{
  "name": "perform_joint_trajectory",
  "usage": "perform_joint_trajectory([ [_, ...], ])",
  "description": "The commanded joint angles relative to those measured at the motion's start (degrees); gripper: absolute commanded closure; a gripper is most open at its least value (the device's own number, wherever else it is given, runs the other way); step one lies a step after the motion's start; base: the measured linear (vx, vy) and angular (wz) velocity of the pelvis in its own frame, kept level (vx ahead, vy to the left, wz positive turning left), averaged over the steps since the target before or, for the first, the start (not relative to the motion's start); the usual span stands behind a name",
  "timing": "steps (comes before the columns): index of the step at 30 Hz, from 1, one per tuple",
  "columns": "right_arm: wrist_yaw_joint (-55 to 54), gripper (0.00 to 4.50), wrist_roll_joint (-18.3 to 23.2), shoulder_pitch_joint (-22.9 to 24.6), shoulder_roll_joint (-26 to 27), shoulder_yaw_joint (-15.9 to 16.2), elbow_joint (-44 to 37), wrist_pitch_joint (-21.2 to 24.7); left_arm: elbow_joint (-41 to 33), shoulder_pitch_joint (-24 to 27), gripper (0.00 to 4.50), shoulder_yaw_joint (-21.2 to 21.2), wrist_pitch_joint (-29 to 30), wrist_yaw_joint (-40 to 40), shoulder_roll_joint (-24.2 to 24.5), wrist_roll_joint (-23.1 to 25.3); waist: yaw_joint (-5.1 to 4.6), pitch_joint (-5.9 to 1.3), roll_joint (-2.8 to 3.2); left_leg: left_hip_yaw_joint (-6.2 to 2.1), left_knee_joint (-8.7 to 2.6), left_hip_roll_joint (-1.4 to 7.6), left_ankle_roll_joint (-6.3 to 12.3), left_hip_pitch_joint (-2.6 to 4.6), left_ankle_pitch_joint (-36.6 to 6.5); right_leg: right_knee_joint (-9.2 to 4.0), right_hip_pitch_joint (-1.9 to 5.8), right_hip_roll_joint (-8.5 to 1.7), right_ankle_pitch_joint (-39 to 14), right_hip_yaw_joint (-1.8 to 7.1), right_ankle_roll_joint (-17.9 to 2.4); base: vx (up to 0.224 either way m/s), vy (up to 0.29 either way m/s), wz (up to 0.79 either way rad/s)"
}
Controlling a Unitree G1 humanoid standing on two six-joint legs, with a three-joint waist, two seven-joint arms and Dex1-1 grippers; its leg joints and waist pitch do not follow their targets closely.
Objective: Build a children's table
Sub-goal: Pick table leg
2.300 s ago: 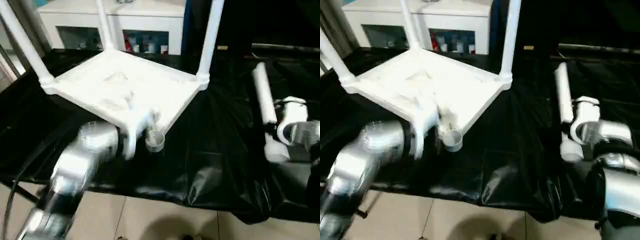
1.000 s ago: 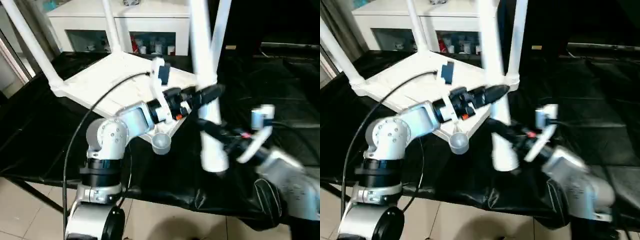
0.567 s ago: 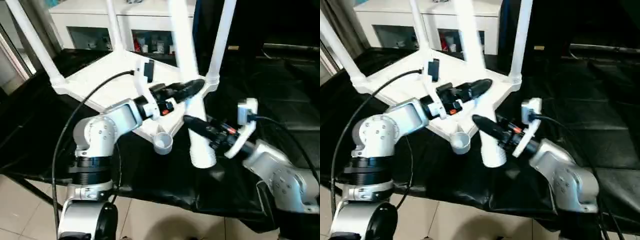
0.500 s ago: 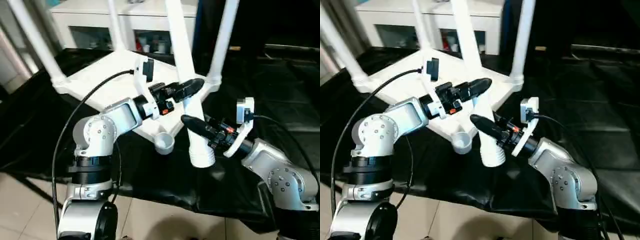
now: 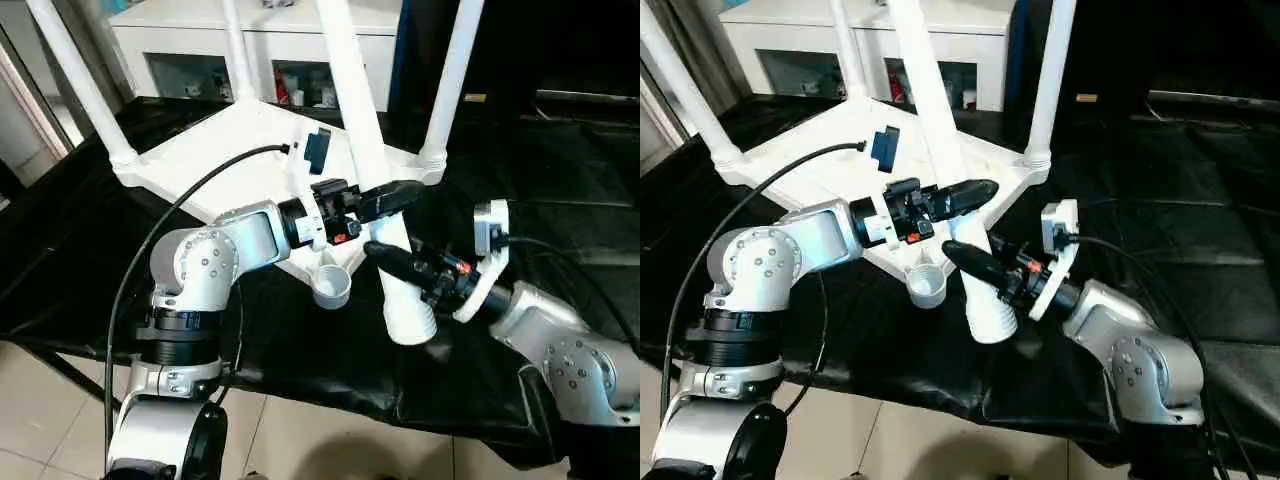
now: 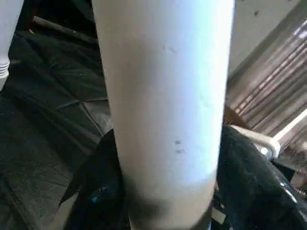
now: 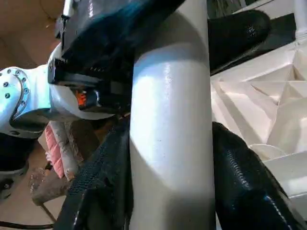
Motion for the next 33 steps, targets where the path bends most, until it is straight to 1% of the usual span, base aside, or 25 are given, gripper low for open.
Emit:
perform_joint_trajectory([
  [1, 0.45, 2.65, -0.13, -0.71, -0.38, 0.91, -0.65, -0.35, 0.85, -1.75, 2.09, 0.47, -0.68, 0.60, 0.07, -0.59, 0.05, -4.03, -1.16, 0.54, -3.67, 0.36, 5.56, -0.28, -1.44, -4.32, 4.17, -3.26, -21.83, 2.54, -2.07, 0.000, 0.000, 0.00],
  [2, 0.50, 2.65, -0.16, -0.77, -0.46, 0.98, -0.67, -0.39, 1.08, -1.84, 2.09, 0.44, -0.89, 0.56, 0.11, -0.49, 0.03, -4.03, -1.33, 0.52, -3.70, 0.37, 5.65, -0.31, -1.33, -4.33, 4.17, -3.20, -21.73, 2.53, -1.95, 0.000, 0.000, 0.00],
  [3, 0.81, 2.65, 0.09, -0.94, -0.63, 0.87, -0.83, -0.31, 1.80, -2.24, 2.14, 0.54, -1.35, 0.43, 0.08, -0.50, 0.08, -4.09, -1.06, 0.46, -3.68, 0.42, 5.61, -0.25, -1.11, -4.18, 4.16, -3.26, -21.35, 2.57, -1.96, 0.000, 0.000, 0.00],
  [5, 0.81, 2.65, 0.04, -1.00, -0.74, 0.77, -0.85, -0.42, 2.03, -2.40, 2.43, 0.49, -1.38, 0.02, 0.12, -0.68, 0.06, -4.15, -1.21, 0.47, -3.62, 0.37, 5.77, -0.34, -0.62, -4.17, 4.24, -3.24, -20.58, 2.58, -2.03, 0.000, 0.000, 0.00],
  [6, 0.78, 2.65, 0.30, -1.10, -0.84, 0.50, -0.86, -0.40, 2.35, -2.74, 2.50, 0.22, -1.40, -0.25, 0.30, -0.43, 0.09, -4.12, -1.15, 0.48, -3.62, 0.39, 5.85, -0.36, -0.52, -4.11, 4.22, -3.27, -20.35, 2.60, -2.24, 0.000, 0.000, 0.00],
  [7, 0.78, 2.65, 0.30, -1.10, -0.84, 0.50, -0.86, -0.40, 2.35, -2.74, 2.52, 0.22, -1.40, -0.25, 0.30, -0.43, 0.03, -4.14, -1.06, 0.52, -3.57, 0.35, 5.90, -0.34, -0.48, -4.15, 4.18, -3.22, -20.24, 2.60, -2.30, 0.000, 0.000, 0.00],
  [9, 0.72, 2.65, 0.35, -0.97, -1.27, 0.46, -1.13, -0.36, 2.84, -3.24, 2.61, -0.36, -1.74, -0.96, 0.61, 0.17, 0.06, -4.16, -1.12, 0.49, -3.60, 0.41, 5.98, -0.33, -0.35, -4.08, 4.20, -3.23, -20.02, 2.63, -2.45, 0.000, 0.000, 0.00],
  [10, 0.68, 2.65, 0.33, -0.96, -1.28, 0.46, -1.15, -0.37, 2.87, -3.27, 2.62, -0.40, -1.77, -1.01, 0.64, 0.20, 0.03, -4.13, -1.02, 0.48, -3.58, 0.42, 6.01, -0.31, -0.34, -4.09, 4.19, -3.21, -19.93, 2.61, -2.53, 0.000, 0.000, 0.00],
  [12, 0.68, 2.65, 0.11, -0.84, -1.71, 0.65, -1.33, -0.37, 3.18, -3.57, 2.62, -0.98, -2.23, -1.67, 0.94, 0.47, 0.02, -4.09, -1.14, 0.52, -3.61, 0.37, 6.03, -0.33, -0.55, -4.15, 4.21, -3.23, -20.29, 2.61, -2.48, 0.000, 0.000, 0.00],
  [13, 0.65, 2.65, -0.35, -0.83, -2.03, 0.96, -1.39, -0.48, 3.08, -3.60, 2.62, -1.61, -2.53, -2.22, 1.21, 0.79, -0.01, -4.09, -1.23, 0.58, -3.61, 0.31, 6.01, -0.28, -0.67, -4.26, 4.20, -3.20, -20.78, 2.62, -2.27, 0.000, 0.000, 0.00],
  [14, 0.47, 2.65, -1.31, -0.88, -2.47, 1.48, -1.44, -0.81, 2.78, -3.54, 2.62, -2.45, -2.86, -3.01, 1.56, 1.16, -0.01, -4.11, -1.19, 0.56, -3.62, 0.35, 5.95, -0.27, -0.66, -4.16, 4.25, -3.22, -20.77, 2.61, -2.28, 0.000, 0.000, 0.00],
  [16, 0.10, 2.65, -1.11, -1.14, -3.06, 2.14, -1.48, 1.11, 2.16, -3.32, 2.63, -3.98, -3.40, -3.95, 2.18, 1.91, -0.03, -4.11, -1.16, 0.53, -3.63, 0.34, 5.89, -0.26, -0.65, -4.18, 4.24, -3.22, -21.04, 2.63, -2.03, 0.000, 0.000, 0.00],
  [17, -0.02, 2.09, -0.93, -1.30, -3.17, 2.23, -1.43, 1.73, 1.98, -3.27, 2.63, -4.44, -3.65, -4.06, 2.36, 2.26, -0.05, -4.11, -1.17, 0.51, -3.64, 0.39, 5.89, -0.27, -0.52, -4.17, 4.24, -3.19, -20.75, 2.66, -2.08, 0.000, 0.000, 0.00],
  [18, -0.65, 1.95, -0.79, -1.58, -3.18, 2.15, -1.21, 2.50, 1.84, -3.25, 2.64, -5.02, -4.03, -4.37, 2.61, 2.63, -0.06, -4.11, -1.15, 0.46, -3.66, 0.41, 5.91, -0.30, -0.42, -4.10, 4.25, -3.21, -20.44, 2.67, -2.21, 0.000, 0.000, 0.00],
  [19, -1.42, 1.95, -0.58, -1.93, -3.53, 2.09, -1.04, 3.78, 1.76, -3.27, 2.64, -5.45, -4.29, -4.89, 2.76, 2.76, -0.08, -4.11, -1.16, 0.45, -3.65, 0.42, 5.89, -0.27, -0.33, -4.12, 4.26, -3.21, -20.37, 2.67, -2.29, 0.000, 0.000, 0.00],
  [20, -2.29, 1.95, -1.09, -2.57, -4.94, 2.79, -1.59, 5.88, 1.08, -3.26, 2.64, -7.08, -4.83, -6.25, 3.73, 3.58, -0.11, -4.15, -1.13, 0.40, -3.63, 0.46, 5.80, -0.33, -0.12, -3.99, 4.33, -3.22, -20.10, 2.69, -2.37, 0.000, 0.000, 0.00],
  [21, -2.70, 1.70, -1.23, -2.92, -5.63, 3.14, -1.95, 6.95, 0.77, -3.26, 2.64, -7.82, -5.03, -6.95, 4.19, 3.94, -0.01, -4.16, -1.31, 0.41, -3.66, 0.60, 5.79, -0.21, 0.56, -3.79, 4.27, -3.26, -19.56, 2.88, -2.59, 0.000, 0.000, 0.00],
  [22, -2.78, 1.70, -1.26, -3.00, -5.79, 3.22, -2.03, 7.17, 0.70, -3.26, 2.64, -7.98, -5.08, -7.12, 4.30, 4.02, -0.01, -4.16, -1.31, 0.41, -3.66, 0.60, 5.79, -0.21, 0.56, -3.79, 4.27, -3.26, -19.56, 2.88, -2.59, 0.000, 0.000, 0.00],
  [23, -2.91, 1.58, -1.07, -3.35, -6.22, 3.37, -2.45, 7.94, 0.56, -3.35, 2.64, -8.40, -5.18, -7.40, 4.60, 4.33, -0.08, -4.15, -1.33, 0.50, -3.59, 0.51, 5.72, -0.25, 0.39, -3.80, 4.27, -3.28, -19.63, 2.87, -2.55, 0.000, 0.000, 0.00],
  [24, -3.08, 1.53, -0.62, -3.86, -6.91, 3.54, -2.88, 9.38, 0.43, -3.60, 2.64, -8.83, -5.28, -7.89, 4.94, 4.38, -0.18, -4.11, -1.69, 0.63, -3.58, 0.43, 5.71, -0.34, 0.32, -3.93, 4.31, -3.26, -19.99, 2.87, -2.32, 0.000, 0.000, 0.00],
  [27, -2.92, 1.55, 0.18, -4.71, -8.52, 3.95, -3.57, 12.38, 0.14, -4.02, 2.64, -10.24, -5.81, -9.30, 5.73, 4.71, -0.01, -4.14, -1.58, 0.62, -3.58, 0.41, 5.54, -0.24, 0.40, -3.88, 4.29, -3.24, -20.41, 2.90, -2.03, 0.000, 0.000, 0.00],
  [28, -3.09, 1.55, 0.24, -4.87, -8.69, 3.95, -3.60, 13.05, 0.15, -4.02, 2.64, -10.54, -5.98, -9.60, 5.82, 4.79, -0.10, -4.11, -1.99, 0.68, -3.58, 0.42, 5.54, -0.30, 0.37, -3.88, 4.29, -3.22, -20.42, 2.93, -1.96, 0.000, 0.000, 0.00],
  [30, -2.87, 1.55, 0.40, -5.14, -9.26, 4.20, -3.77, 14.01, 0.11, -4.09, 2.64, -11.42, -6.53, -10.22, 6.25, 5.45, 0.00, -4.11, -1.80, 0.66, -3.60, 0.41, 5.47, -0.29, 0.56, -3.89, 4.28, -3.27, -20.79, 2.91, -1.77, 0.000, 0.000, 0.00],
  [31, -2.66, 1.55, 0.53, -5.29, -9.83, 4.54, -4.00, 14.53, 0.23, -4.10, 2.64, -11.73, -6.77, -10.48, 6.43, 5.70, -0.10, -4.10, -2.08, 0.69, -3.58, 0.43, 5.43, -0.35, 0.56, -3.91, 4.24, -3.27, -20.82, 2.92, -1.63, 0.000, 0.000, 0.00],
  [33, -2.08, 1.55, 0.69, -5.58, -10.93, 5.19, -4.42, 15.39, 0.54, -4.11, 2.64, -13.22, -7.77, -12.03, 7.38, 6.76, -0.01, -4.09, -1.91, 0.68, -3.60, 0.41, 5.25, -0.30, 0.53, -3.90, 4.24, -3.30, -21.16, 2.94, -1.50, 0.000, 0.000, 0.00],
])
